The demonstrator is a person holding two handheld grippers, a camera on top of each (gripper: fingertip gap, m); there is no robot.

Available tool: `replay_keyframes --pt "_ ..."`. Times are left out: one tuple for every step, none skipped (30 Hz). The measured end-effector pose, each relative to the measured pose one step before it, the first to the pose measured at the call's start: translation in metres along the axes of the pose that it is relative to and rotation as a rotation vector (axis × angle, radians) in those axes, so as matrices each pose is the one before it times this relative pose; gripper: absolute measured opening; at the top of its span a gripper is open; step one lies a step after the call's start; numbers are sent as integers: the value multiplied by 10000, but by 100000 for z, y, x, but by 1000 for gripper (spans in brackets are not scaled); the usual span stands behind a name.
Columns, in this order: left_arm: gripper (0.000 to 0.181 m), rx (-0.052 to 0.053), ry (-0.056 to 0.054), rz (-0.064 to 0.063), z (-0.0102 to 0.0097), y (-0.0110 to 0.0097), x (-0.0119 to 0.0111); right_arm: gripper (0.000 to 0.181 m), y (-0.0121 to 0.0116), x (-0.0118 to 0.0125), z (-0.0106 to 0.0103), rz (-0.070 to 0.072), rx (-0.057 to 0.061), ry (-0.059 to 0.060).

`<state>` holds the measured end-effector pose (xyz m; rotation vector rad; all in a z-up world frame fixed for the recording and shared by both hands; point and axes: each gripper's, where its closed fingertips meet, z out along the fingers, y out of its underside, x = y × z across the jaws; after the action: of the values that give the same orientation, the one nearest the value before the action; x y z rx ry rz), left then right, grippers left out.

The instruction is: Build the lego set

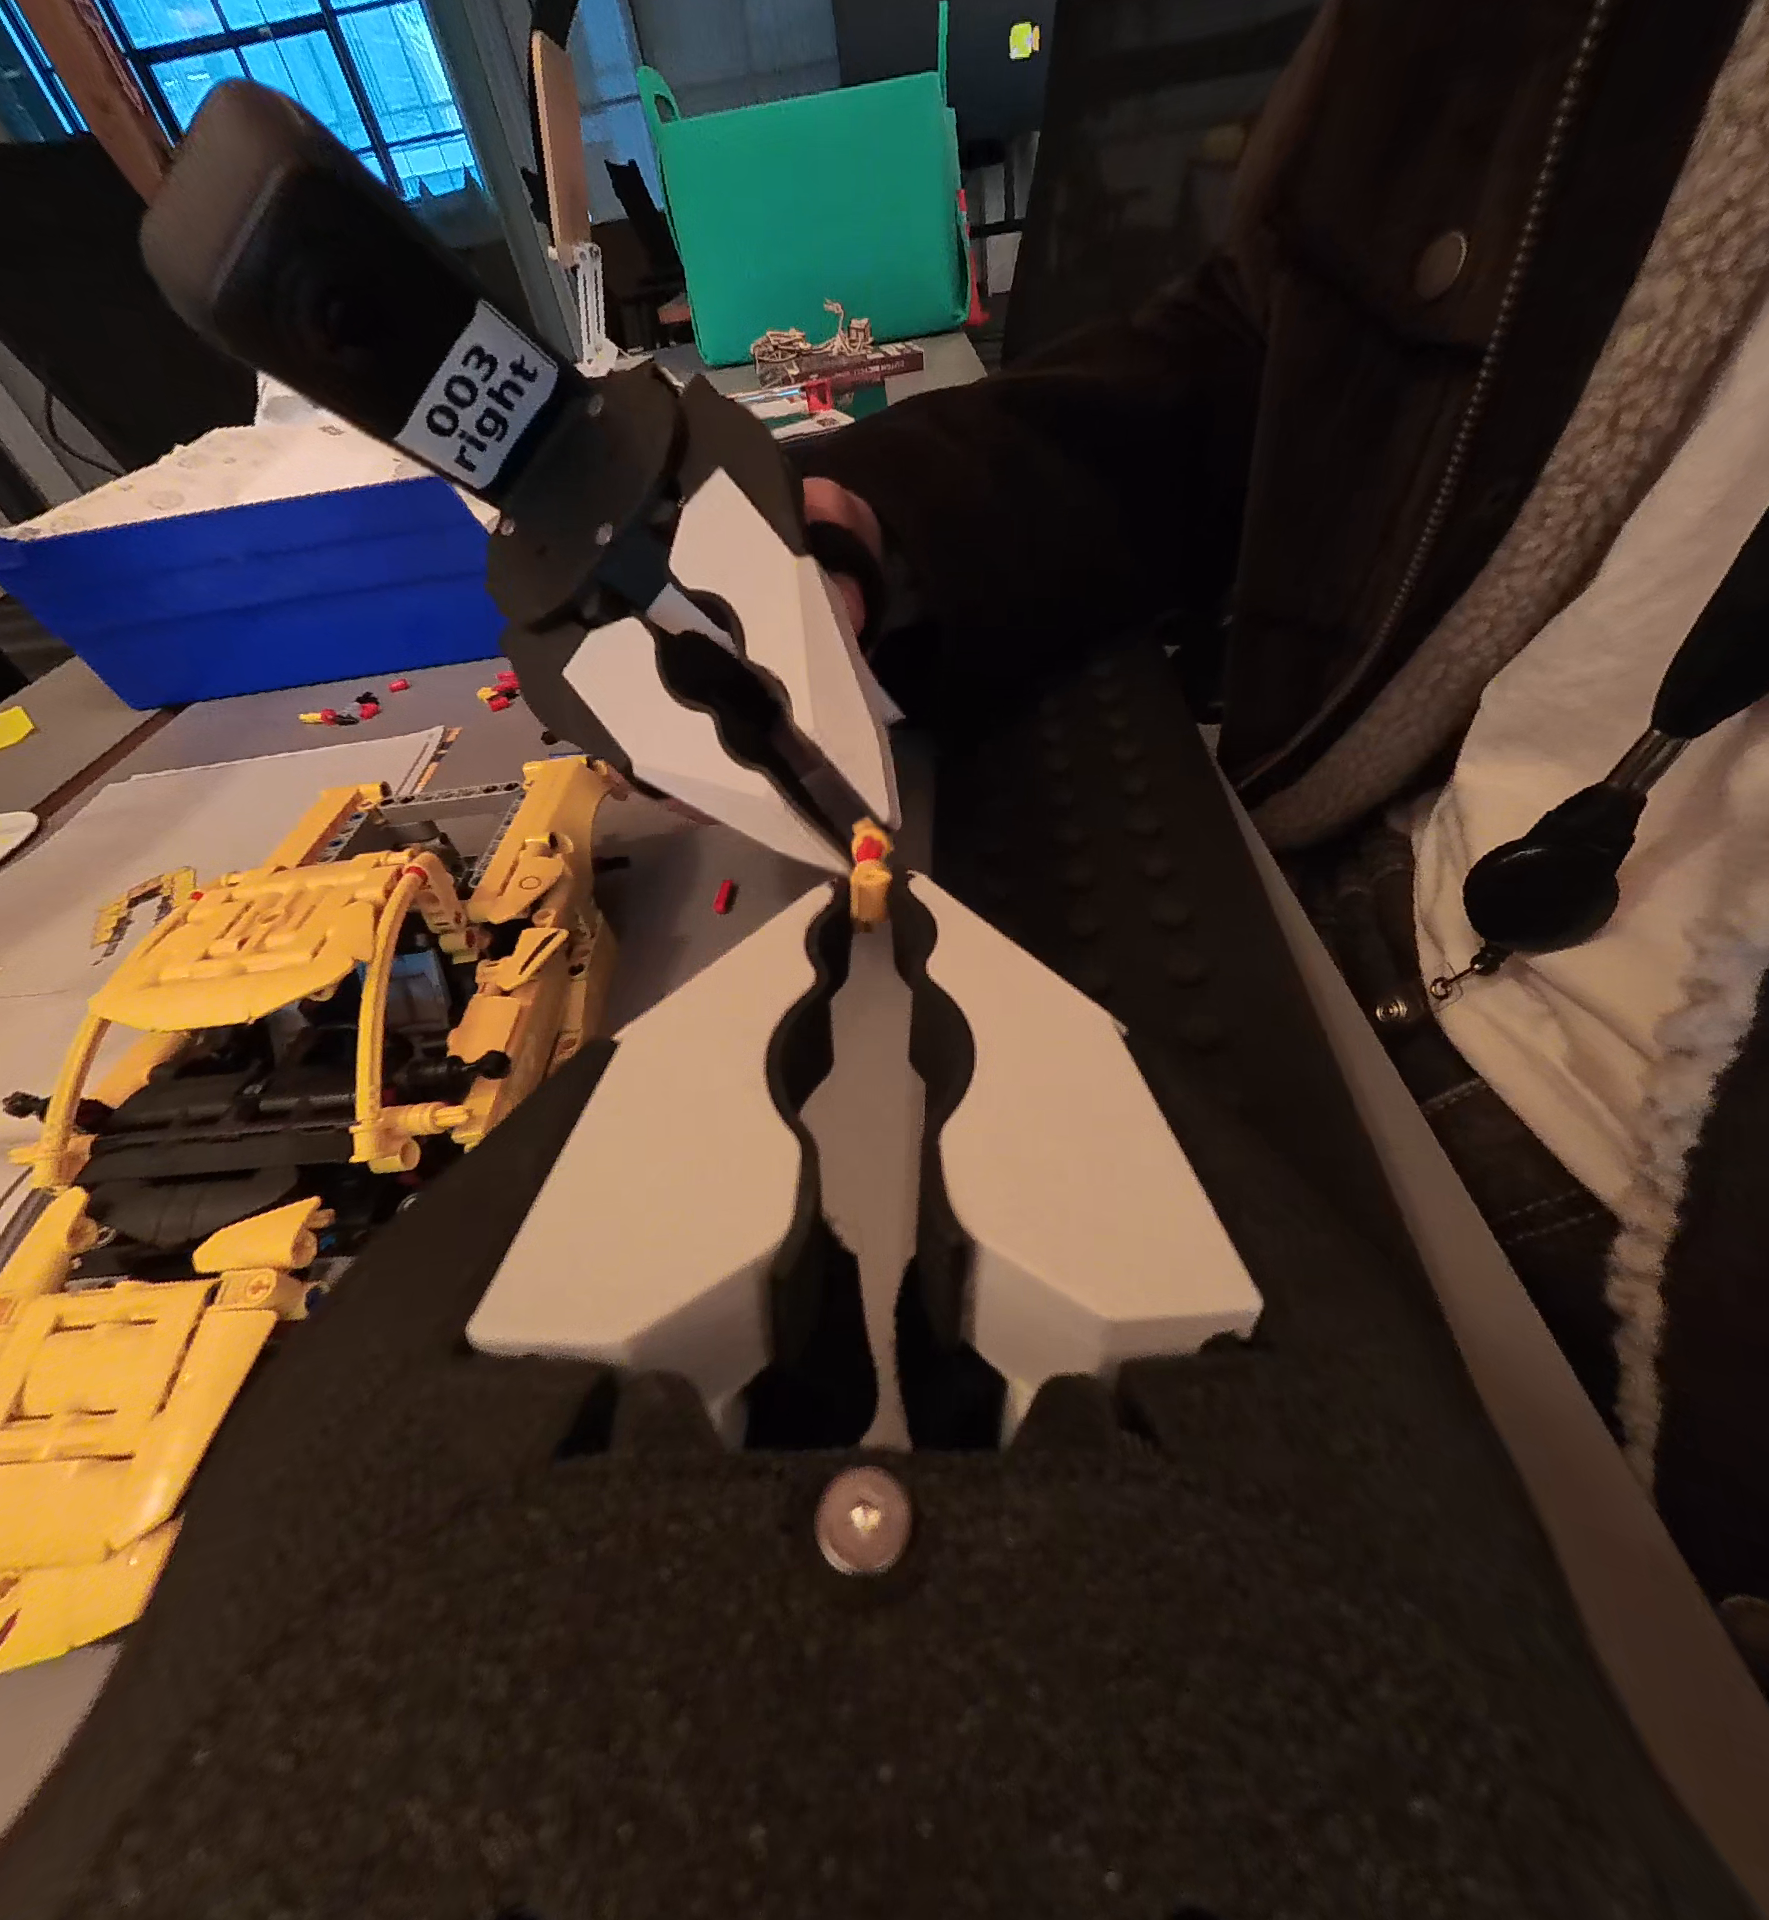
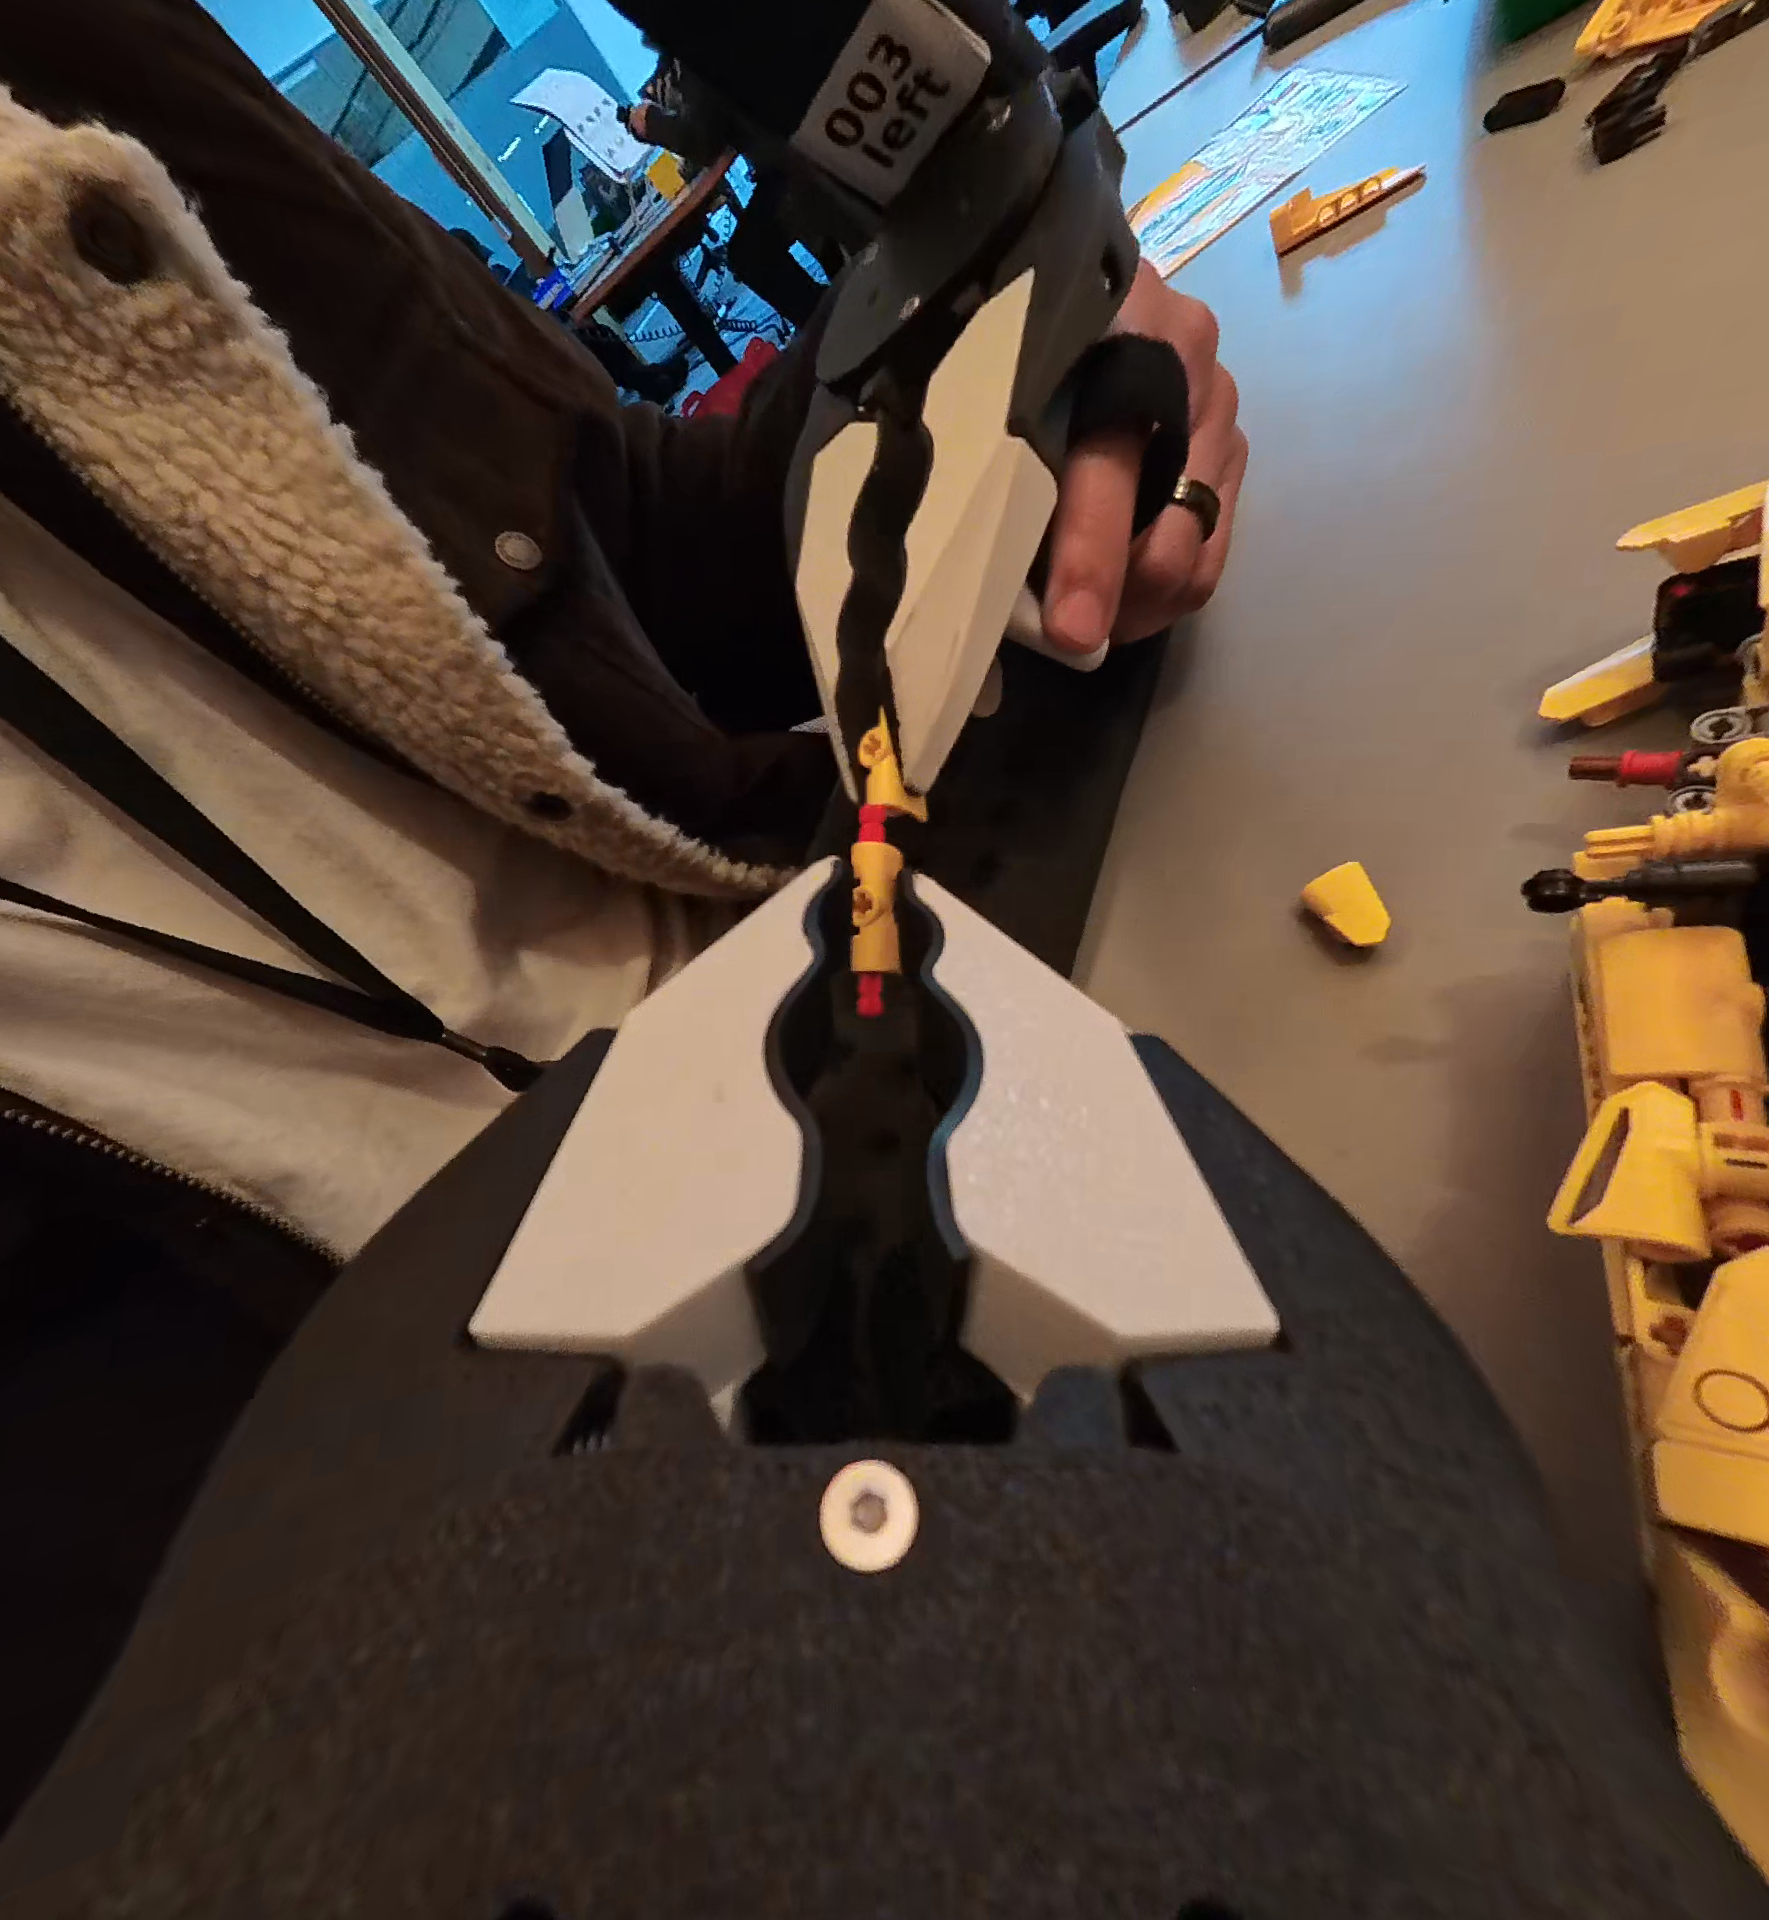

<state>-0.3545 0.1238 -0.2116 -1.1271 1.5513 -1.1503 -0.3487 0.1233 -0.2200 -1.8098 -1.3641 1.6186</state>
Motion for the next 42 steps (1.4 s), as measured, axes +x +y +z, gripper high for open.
replay_keyframes --pt "7 -7 -1 -20 7 13 -30 8 0 -6 1 -31 3 22" --pt "7 -52 2 -24 51 80 -16 8 23 -34 33 -50 -35 23" --pt "7 -119 57 12 139 181 83 8 -152 -96 58 -62 57 3" --pt "7 -142 72 39 172 205 125 8 -52 -105 55 -14 -32 -22" --pt "7 -54 10 17 103 83 17 8 169 156 20 -51 -145 125" --pt "7 5 -37 -23 13 -2 -89 8 71 58 -26 -65 -25 57" --pt "7 54 -61 -50 -65 -59 -152 8 157 -62 -23 -5 -72 -42" --pt "7 103 -21 -61 -113 -120 -93 8 94 25 -74 0 -5 13" --pt "7 97 -4 -46 -95 -121 -64 8 101 166 -94 35 -30 75" --pt "7 34 3 -15 -32 -44 -6 8 62 99 -68 22 -16 32" --pt "7 -29 28 27 39 35 60 8 -33 66 -29 -4 16 43" --pt "7 -46 9 52 69 64 61 8 -53 -19 25 3 12 -3" --pt "7 8 9 40 32 -4 53 8 76 18 73 -5 -71 12" --pt "7 43 14 1 -31 -58 21 8 -34 -46 44 -30 40 -18" --pt "7 51 4 -14 -41 -63 -10 8 -47 -48 31 46 43 -51" --pt "7 -9 -14 7 15 8 -19 8 93 43 53 36 -62 4" --pt "7 -31 1 18 28 49 21 8 74 46 34 -32 -34 16" --pt "7 28 -2 4 -9 -34 1 8 -51 -2 2 16 54 -10" --pt "7 15 -13 2 -9 -18 -15 8 31 195 36 28 -37 119" --pt "7 -38 27 18 32 58 55 8 122 -5 80 -53 -94 12" --pt "7 0 48 17 5 -4 84 8 22 -154 60 -13 -16 -84" --pt "7 12 7 3 -7 -5 22 8 -42 16 17 25 29 8" --pt "7 -22 -6 -3 15 36 -11 8 32 60 -3 38 -25 25" --pt "7 -23 33 13 32 40 60 7 49 -80 -2 20 -25 -65" --pt "7 -14 23 18 17 21 46 8 32 -7 18 -9 -6 -16" --pt "7 -14 56 21 23 27 110 8 72 -73 70 -23 -42 -45" --pt "7 -32 101 37 34 45 176 8 147 -119 103 -38 -106 -52" --pt "7 -50 80 26 65 64 122 8 140 -7 120 -81 -119 33" --pt "7 -54 91 -5 70 86 97 7 155 -3 130 -109 -123 56" --pt "7 -38 115 -37 55 55 105 7 91 -58 118 -80 -91 13" --pt "7 -23 89 -53 37 32 54 7 61 -3 77 -54 -49 34" --pt "7 -24 40 -37 36 40 6 7 25 52 17 -42 -26 51" --pt "7 -24 35 -12 28 36 26 7 12 40 -13 -36 -2 44" --pt "7 -43 34 -10 28 58 39 7 52 49 -2 -8 -30 39" --pt "6 -164 -32 -31 80 272 -109 7 233 309 52 -47 -147 219" --pt "7 -339 -72 -7 163 554 -154 7 448 509 108 -173 -290 405" --pt "7 -343 -36 36 205 534 -50 8 426 338 161 -181 -269 322" --pt "7 -219 17 11 173 319 14 8 259 105 163 -54 -120 136" --pt "7 -143 -6 -48 105 208 -62 7 142 166 114 -52 -28 156" --pt "7 -111 -48 -83 53 186 -158 7 89 244 75 -77 22 196" --pt "7 -135 -62 -74 56 241 -182 7 130 277 58 -58 -25 194" --pt "7 -160 -46 -42 91 267 -110 7 178 226 85 -19 -43 136"
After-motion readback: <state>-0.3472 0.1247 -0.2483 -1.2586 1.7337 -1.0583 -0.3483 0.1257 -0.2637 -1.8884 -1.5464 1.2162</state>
